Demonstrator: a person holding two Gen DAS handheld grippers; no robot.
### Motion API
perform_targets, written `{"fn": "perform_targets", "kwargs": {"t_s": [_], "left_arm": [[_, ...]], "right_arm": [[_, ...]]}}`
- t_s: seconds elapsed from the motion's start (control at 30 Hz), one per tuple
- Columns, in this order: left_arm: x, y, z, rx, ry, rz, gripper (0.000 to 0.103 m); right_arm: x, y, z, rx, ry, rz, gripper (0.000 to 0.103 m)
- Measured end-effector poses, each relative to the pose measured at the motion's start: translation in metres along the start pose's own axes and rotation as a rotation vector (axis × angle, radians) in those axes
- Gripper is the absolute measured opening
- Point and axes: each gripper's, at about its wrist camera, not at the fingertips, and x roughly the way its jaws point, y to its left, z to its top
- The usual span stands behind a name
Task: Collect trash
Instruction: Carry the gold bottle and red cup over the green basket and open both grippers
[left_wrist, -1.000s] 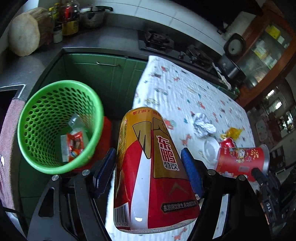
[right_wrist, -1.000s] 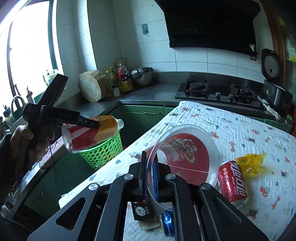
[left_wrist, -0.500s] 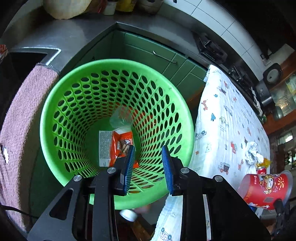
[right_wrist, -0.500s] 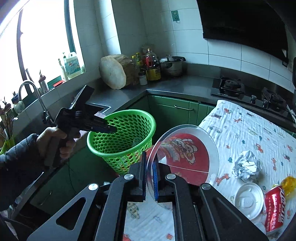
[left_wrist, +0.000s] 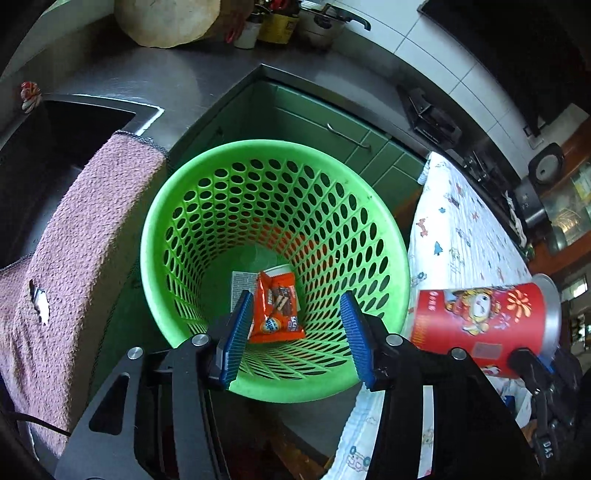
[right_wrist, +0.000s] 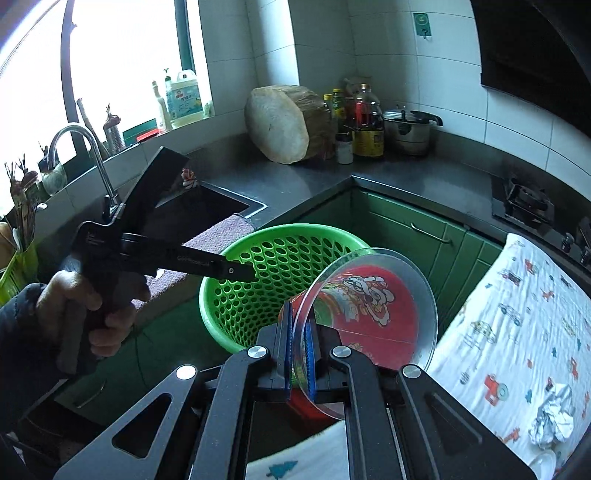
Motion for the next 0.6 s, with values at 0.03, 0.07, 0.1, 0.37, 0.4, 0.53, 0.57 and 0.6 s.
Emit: {"fn": "perform_targets", "kwargs": {"t_s": [0.03, 0.07, 0.1, 0.37, 0.4, 0.53, 0.57, 0.6], "left_arm": [[-0.003, 0.004, -0.001, -0.004, -0.003, 0.006, 0.051], [-0.006, 0.007, -0.002, -0.009, -0.008, 0.013, 0.054], [-0.009, 0.011, -0.003, -0.016, -0.015, 0.018, 0.058], [-0.015, 0.039, -0.017, -0.079, -0.009, 0.037, 0.062], [-0.015, 0.040, -0.019, -0.081, -0.007, 0.039, 0.062], [-0.016, 0.037, -0.023, -0.072, -0.004, 0.033, 0.063], [-0.017, 0.035, -0.024, -0.066, -0.006, 0.029, 0.063], [-0.018, 0.031, -0.025, -0.058, -0.008, 0.025, 0.063]], "right_arm": [[0.010, 0.003, 0.004, -0.008, 0.008, 0.002, 0.006], [0.022, 0.006, 0.008, -0.015, 0.018, 0.008, 0.006], [0.032, 0.008, 0.011, -0.021, 0.028, 0.010, 0.006], [0.081, 0.018, 0.016, -0.046, 0.072, 0.036, 0.032], [0.080, 0.019, 0.016, -0.050, 0.072, 0.040, 0.036], [0.062, 0.023, 0.007, -0.063, 0.050, 0.028, 0.041], [0.054, 0.023, 0.003, -0.060, 0.044, 0.023, 0.042], [0.043, 0.022, -0.002, -0.051, 0.039, 0.020, 0.043]]}}
